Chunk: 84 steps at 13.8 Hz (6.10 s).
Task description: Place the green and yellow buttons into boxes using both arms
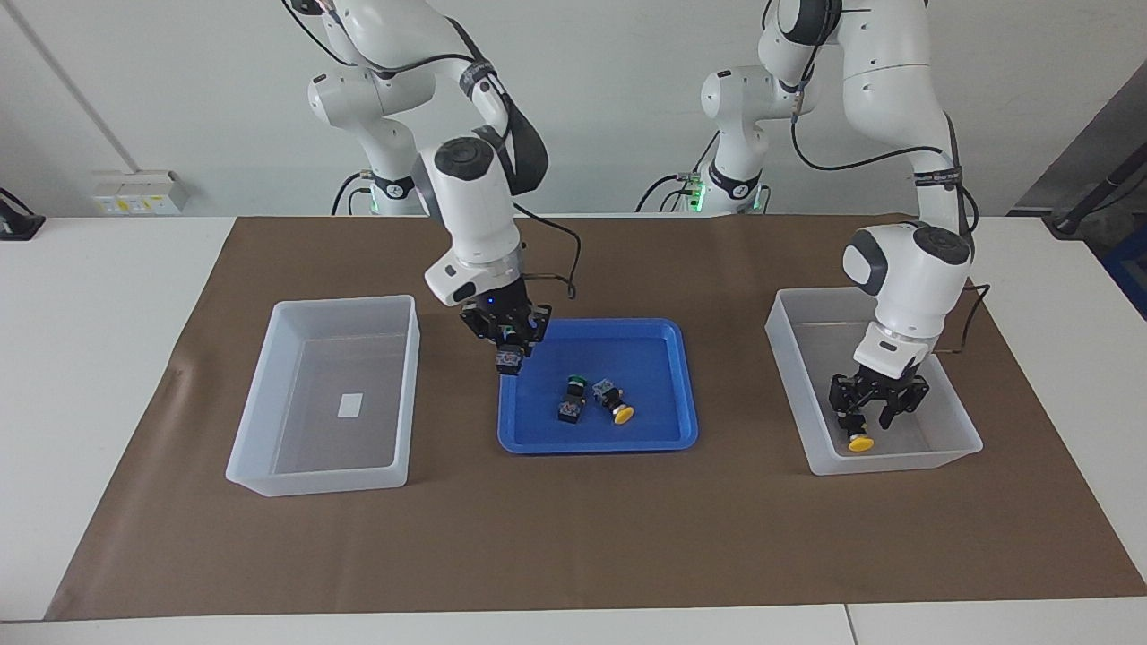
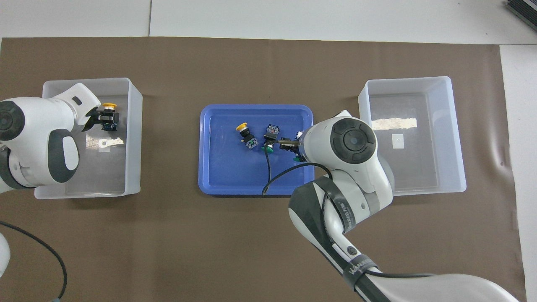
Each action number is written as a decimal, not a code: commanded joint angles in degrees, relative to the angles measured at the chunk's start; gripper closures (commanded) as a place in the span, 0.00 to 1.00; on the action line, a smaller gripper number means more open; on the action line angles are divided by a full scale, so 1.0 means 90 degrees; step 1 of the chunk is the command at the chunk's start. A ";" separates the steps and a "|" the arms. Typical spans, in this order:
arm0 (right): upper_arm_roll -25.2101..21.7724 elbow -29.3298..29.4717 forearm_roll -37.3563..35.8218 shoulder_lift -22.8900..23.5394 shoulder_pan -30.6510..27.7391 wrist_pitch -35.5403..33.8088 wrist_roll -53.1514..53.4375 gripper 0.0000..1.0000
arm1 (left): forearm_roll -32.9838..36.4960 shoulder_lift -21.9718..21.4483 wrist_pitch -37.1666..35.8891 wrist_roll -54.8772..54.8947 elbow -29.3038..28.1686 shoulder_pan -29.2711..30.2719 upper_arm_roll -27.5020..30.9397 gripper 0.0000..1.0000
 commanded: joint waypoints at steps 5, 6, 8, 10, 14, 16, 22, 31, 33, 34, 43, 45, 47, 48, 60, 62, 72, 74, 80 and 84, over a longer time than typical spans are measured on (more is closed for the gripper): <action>0.0083 -0.0161 0.0005 -0.0120 -0.2052 0.0116 -0.2631 1.00 | -0.0050 -0.0903 -0.2177 -0.0471 0.0812 -0.0657 -0.0211 0.00; 0.0083 -0.0161 0.0024 -0.0004 -0.2325 0.0146 -0.3023 1.00 | -0.0050 -0.0893 -0.2071 -0.0977 0.0774 -0.0969 -0.0211 0.00; 0.0092 -0.0326 0.0024 0.0240 -0.2698 0.0651 -0.3416 1.00 | -0.0050 -0.0883 -0.1730 -0.1818 0.0667 -0.1457 -0.0231 0.00; 0.0083 -0.0396 0.0034 0.0543 -0.2768 0.1140 -0.3525 1.00 | -0.0050 -0.0699 -0.1389 -0.2813 0.0647 -0.1995 -0.0221 0.00; 0.0083 -0.0648 0.0034 0.0837 -0.2807 0.1697 -0.3866 1.00 | -0.0050 -0.0142 -0.0626 -0.4533 0.0627 -0.2728 -0.0221 0.00; 0.0083 -0.0679 0.0034 0.0837 -0.2826 0.1689 -0.3847 0.52 | -0.0050 0.0151 -0.0421 -0.5178 0.0647 -0.3002 -0.0221 0.00; 0.0122 -0.0436 0.0034 0.0507 -0.2602 0.1339 -0.3779 0.00 | -0.0060 0.0435 -0.0089 -0.6108 0.0539 -0.3325 -0.0240 0.12; 0.0180 0.0738 0.0112 0.0485 -0.1315 -0.0128 -0.1467 0.00 | -0.0079 0.0660 0.0225 -0.6539 0.0442 -0.3462 -0.0240 0.30; 0.0180 0.0650 0.0112 0.0602 -0.1001 0.0134 -0.1026 0.00 | -0.0089 0.0640 0.0196 -0.6558 0.0344 -0.3530 -0.0240 0.52; 0.0180 0.0514 0.0112 0.0622 -0.0884 0.0349 -0.0918 0.00 | -0.0089 0.0621 0.0215 -0.6684 0.0286 -0.3550 -0.0240 0.87; 0.0200 0.0454 0.0122 0.1481 0.0034 0.1765 0.0253 0.00 | -0.0001 -0.0305 -0.0281 -0.5810 0.0383 -0.2547 -0.0162 1.00; 0.0200 0.0551 0.0122 0.1890 0.0346 0.2204 0.0449 0.00 | -0.0011 -0.0433 -0.0410 -0.4971 0.0548 -0.2019 -0.0201 1.00; 0.0180 0.0571 0.0005 0.2058 0.0620 0.2401 0.0732 0.00 | -0.0011 -0.0453 -0.0886 -0.4122 0.0821 -0.1599 -0.0211 1.00; 0.0180 0.0542 0.0005 0.2058 0.0650 0.2402 0.0733 0.00 | -0.0030 -0.0502 -0.1266 -0.3614 0.0968 -0.1404 -0.0221 1.00; 0.0161 0.0698 -0.0376 0.1787 0.0739 0.1526 0.1124 1.00 | -0.0069 -0.0239 -0.1476 0.0178 0.0989 0.0209 -0.0172 1.00; 0.0132 0.0708 -0.0376 0.1221 0.0564 0.0891 0.1095 1.00 | -0.0069 0.0014 -0.1232 0.0346 0.1018 0.0278 -0.0172 1.00; 0.0141 -0.0353 -0.0299 -0.0460 -0.1837 -0.0949 -0.2690 1.00 | -0.0079 0.0562 -0.0762 0.0443 0.1037 0.0473 -0.0182 0.00; 0.0141 -0.0852 -0.0288 -0.0462 -0.2170 -0.0540 -0.3424 1.00 | -0.0069 0.0562 -0.0801 0.0638 0.1066 0.0502 -0.0172 0.00; 0.0141 -0.1636 -0.0288 -0.0140 -0.2582 0.0595 -0.4121 0.81 | -0.0040 -0.0265 -0.1677 0.0600 0.0999 0.0396 -0.0162 0.00; 0.0151 -0.1743 -0.0249 -0.0090 -0.2465 0.0624 -0.3508 0.71 | -0.0011 -0.1281 -0.2402 0.0172 0.0473 -0.0159 -0.0153 0.00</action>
